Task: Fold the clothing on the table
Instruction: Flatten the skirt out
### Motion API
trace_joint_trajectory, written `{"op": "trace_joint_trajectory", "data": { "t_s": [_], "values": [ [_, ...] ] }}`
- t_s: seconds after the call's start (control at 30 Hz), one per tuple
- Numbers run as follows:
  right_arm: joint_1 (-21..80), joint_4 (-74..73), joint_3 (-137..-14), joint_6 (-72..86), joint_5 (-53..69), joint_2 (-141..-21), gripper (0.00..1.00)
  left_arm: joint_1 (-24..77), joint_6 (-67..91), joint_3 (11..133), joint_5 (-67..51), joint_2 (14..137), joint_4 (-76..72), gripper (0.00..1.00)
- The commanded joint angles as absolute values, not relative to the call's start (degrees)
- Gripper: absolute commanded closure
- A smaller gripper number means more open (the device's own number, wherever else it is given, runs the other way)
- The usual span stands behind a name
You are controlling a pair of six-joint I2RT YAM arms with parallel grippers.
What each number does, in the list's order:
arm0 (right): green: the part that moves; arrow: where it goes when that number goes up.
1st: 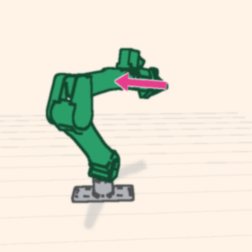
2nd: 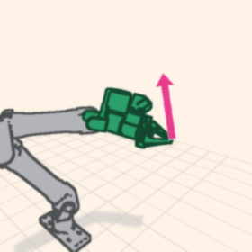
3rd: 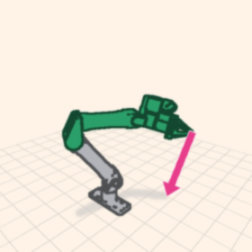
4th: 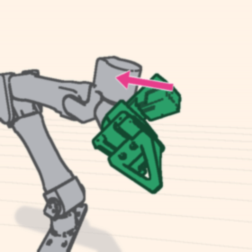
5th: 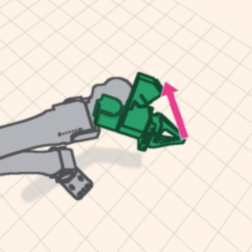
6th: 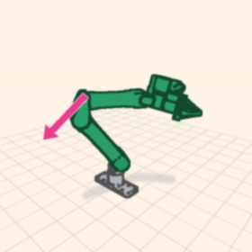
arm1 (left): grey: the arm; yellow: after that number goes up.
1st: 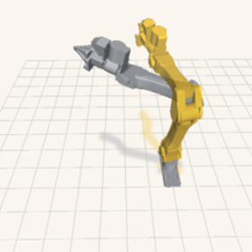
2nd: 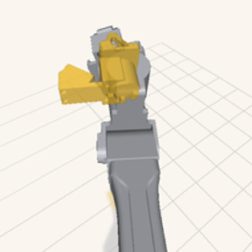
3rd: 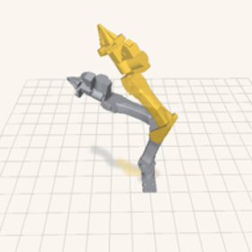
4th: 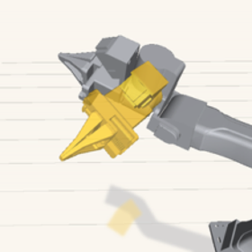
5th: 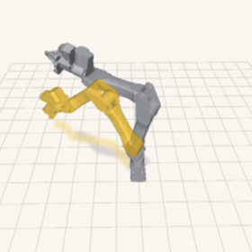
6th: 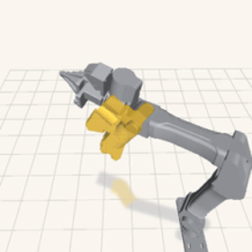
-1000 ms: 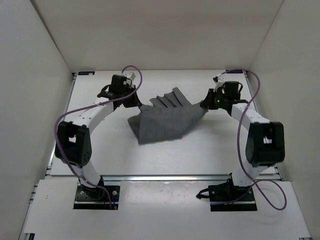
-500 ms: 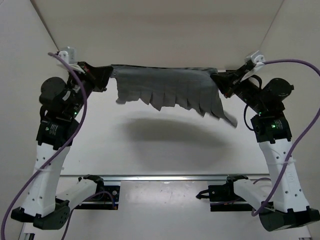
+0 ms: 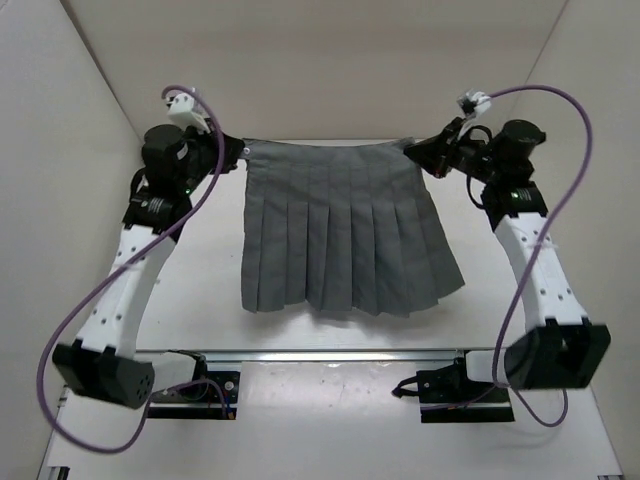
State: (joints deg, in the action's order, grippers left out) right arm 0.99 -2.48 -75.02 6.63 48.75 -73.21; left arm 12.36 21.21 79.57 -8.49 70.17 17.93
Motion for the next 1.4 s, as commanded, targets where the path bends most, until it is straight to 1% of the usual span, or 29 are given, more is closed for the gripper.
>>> {"op": "trace_joint_trajectory", "data": {
  "t_s": [0.0, 0.03, 0.1, 0.17, 0.23, 0.3, 0.37, 0.43, 0.5, 0.53, 0.57, 0.63, 0.67, 0.73, 0.77, 0.83, 0.87, 0.97, 1.03, 1.07, 1.13, 1.2, 1.3, 1.37],
  "values": [
    [0.9, 3.5, -80.3, 5.8, 51.9, -80.7, 1.0, 10.7, 16.4, 84.3, -7.6, 76.4, 13.1, 1.0],
    [1.5, 2.4, -84.1, 4.4, 52.4, -84.1, 1.0, 10.3, 16.3, 85.2, -7.6, 77.6, 13.1, 1.0],
    [2.4, -3.7, -91.1, 1.3, 51.1, -89.1, 1.0, 9.5, 15.7, 91.3, -8.8, 82.6, 14.0, 1.0],
    [3.0, -6.6, -99.4, 0.4, 50.7, -91.8, 0.99, 9.1, 14.6, 96.3, -8.9, 84.6, 16.2, 1.0],
    [3.1, -8.0, -104.3, -1.3, 50.9, -93.0, 1.0, 8.8, 13.6, 102.2, -8.4, 86.5, 18.4, 1.0],
    [1.2, -9.8, -109.0, -0.5, 52.0, -94.3, 1.0, 8.9, 12.5, 104.1, -8.3, 86.7, 19.7, 1.0],
    [0.3, -10.9, -109.8, -0.4, 54.6, -95.6, 1.0, 9.3, 11.9, 102.8, -7.3, 85.8, 19.1, 1.0],
    [0.7, -9.6, -106.3, 1.7, 55.7, -95.5, 1.0, 9.4, 12.4, 98.6, -7.0, 84.0, 17.3, 1.0],
    [1.0, -6.5, -98.1, 2.2, 55.7, -93.4, 1.0, 10.3, 12.8, 91.8, -6.3, 81.7, 15.2, 1.0],
    [1.2, -4.0, -92.3, 2.6, 55.3, -92.6, 1.0, 10.4, 13.4, 86.4, -5.8, 79.9, 14.0, 1.0],
    [1.7, -1.7, -89.4, 3.0, 54.2, -90.3, 1.0, 10.4, 14.1, 80.6, -5.7, 77.8, 13.3, 1.0],
    [2.3, -0.7, -77.7, 3.0, 52.6, -87.5, 1.0, 11.1, 15.5, 71.5, -4.6, 74.0, 11.4, 1.0],
    [2.5, -0.4, -74.8, 3.2, 51.3, -85.5, 1.0, 11.7, 16.7, 65.8, -4.0, 71.2, 11.3, 1.0],
    [4.4, -0.8, -64.5, 3.8, 47.6, -82.2, 0.99, 13.6, 18.6, 59.5, -0.1, 67.6, 15.2, 1.0],
    [5.9, -1.4, -59.2, 4.1, 45.1, -79.6, 1.0, 16.5, 18.5, 56.7, 4.1, 65.9, 18.9, 1.0],
    [8.1, -1.0, -50.6, 5.8, 42.9, -74.5, 1.0, 20.3, 19.2, 52.4, 7.2, 63.6, 22.0, 1.0],
    [9.7, -0.4, -45.4, 6.1, 41.3, -70.8, 1.0, 22.3, 20.2, 49.2, 6.1, 61.7, 23.2, 1.0],
    [13.4, -4.0, -35.5, 6.9, 38.1, -60.1, 1.0, 21.8, 24.2, 41.8, -1.5, 55.6, 23.9, 1.0],
    [14.9, -6.7, -32.3, 7.1, 35.9, -53.5, 1.0, 21.1, 25.0, 37.5, -3.4, 52.0, 24.4, 1.0],
    [14.6, -8.5, -30.3, 8.7, 35.0, -52.4, 1.0, 21.6, 25.7, 36.1, -3.1, 49.9, 25.7, 1.0],
    [11.2, -9.8, -27.2, 9.7, 39.2, -47.8, 1.0, 21.9, 25.9, 33.5, -3.2, 47.3, 26.1, 1.0],
    [7.6, -9.2, -23.4, 10.5, 40.8, -43.6, 1.0, 21.3, 26.0, 31.1, -4.2, 46.0, 24.6, 1.0],
    [6.3, -10.1, -24.2, 10.7, 41.5, -43.4, 1.0, 21.8, 26.0, 31.3, -5.1, 47.2, 22.3, 1.0],
    [6.2, -10.8, -25.7, 10.5, 40.2, -45.3, 1.0, 21.5, 25.8, 33.9, -5.3, 49.0, 21.1, 1.0]
  ]
}}
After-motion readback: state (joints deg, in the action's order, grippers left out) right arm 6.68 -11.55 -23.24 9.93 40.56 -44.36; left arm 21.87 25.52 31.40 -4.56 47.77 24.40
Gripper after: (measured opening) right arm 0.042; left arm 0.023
